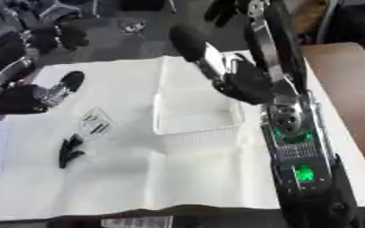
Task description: Pick up objects on the table and place them in the box.
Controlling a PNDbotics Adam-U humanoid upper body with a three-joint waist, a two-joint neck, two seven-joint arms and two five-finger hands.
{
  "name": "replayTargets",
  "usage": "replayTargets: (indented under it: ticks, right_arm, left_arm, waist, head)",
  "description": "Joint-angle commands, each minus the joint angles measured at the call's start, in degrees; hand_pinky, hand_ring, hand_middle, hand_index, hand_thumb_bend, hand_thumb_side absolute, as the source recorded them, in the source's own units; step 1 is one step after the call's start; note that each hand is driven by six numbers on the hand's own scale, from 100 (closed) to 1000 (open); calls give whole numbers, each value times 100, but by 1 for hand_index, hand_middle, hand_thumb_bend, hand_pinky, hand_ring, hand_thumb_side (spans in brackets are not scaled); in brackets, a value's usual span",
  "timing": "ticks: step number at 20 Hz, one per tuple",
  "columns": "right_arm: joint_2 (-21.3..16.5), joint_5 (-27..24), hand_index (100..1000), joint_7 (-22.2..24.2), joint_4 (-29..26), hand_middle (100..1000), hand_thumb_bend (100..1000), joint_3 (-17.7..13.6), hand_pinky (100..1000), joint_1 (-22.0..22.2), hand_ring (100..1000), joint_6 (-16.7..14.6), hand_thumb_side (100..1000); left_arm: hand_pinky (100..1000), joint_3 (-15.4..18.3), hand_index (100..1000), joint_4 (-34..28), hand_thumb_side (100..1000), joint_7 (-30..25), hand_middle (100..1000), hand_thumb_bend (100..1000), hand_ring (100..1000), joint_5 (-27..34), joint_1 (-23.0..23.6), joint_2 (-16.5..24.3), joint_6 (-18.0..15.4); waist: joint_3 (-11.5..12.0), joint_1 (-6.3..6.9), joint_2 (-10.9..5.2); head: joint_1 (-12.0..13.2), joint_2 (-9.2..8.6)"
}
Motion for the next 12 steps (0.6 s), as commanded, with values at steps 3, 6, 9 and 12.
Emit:
replayTargets:
  ticks: [3, 6, 9, 12]
  right_arm:
    - [25, -5, 774, 105, -42, 626, 705, 31, 464, -9, 512, 12, 1000]
    - [22, -28, 774, 158, -42, 626, 711, 51, 463, 3, 511, 1, 1000]
    - [20, -47, 775, 194, -42, 625, 720, 54, 462, 20, 511, 2, 1000]
    - [21, -61, 773, 252, -42, 623, 724, 68, 461, 33, 510, -2, 1000]
  left_arm:
    - [807, -209, 922, 910, 1000, -379, 900, 184, 797, -381, -528, 225, -185]
    - [830, -330, 932, 1482, 1000, -720, 918, 220, 825, -665, -849, 200, -232]
    - [834, -391, 941, 2028, 1000, -1050, 929, 274, 837, -1024, -1156, 103, -360]
    - [856, -466, 947, 2758, 1000, -1503, 942, 358, 861, -1531, -1534, -36, -497]
  waist:
    - [-9, 11, -107]
    - [-11, 17, -115]
    - [-9, 15, -127]
    - [-16, 12, -134]
  head:
    - [101, 39]
    - [112, 30]
    - [112, 32]
    - [136, 14]
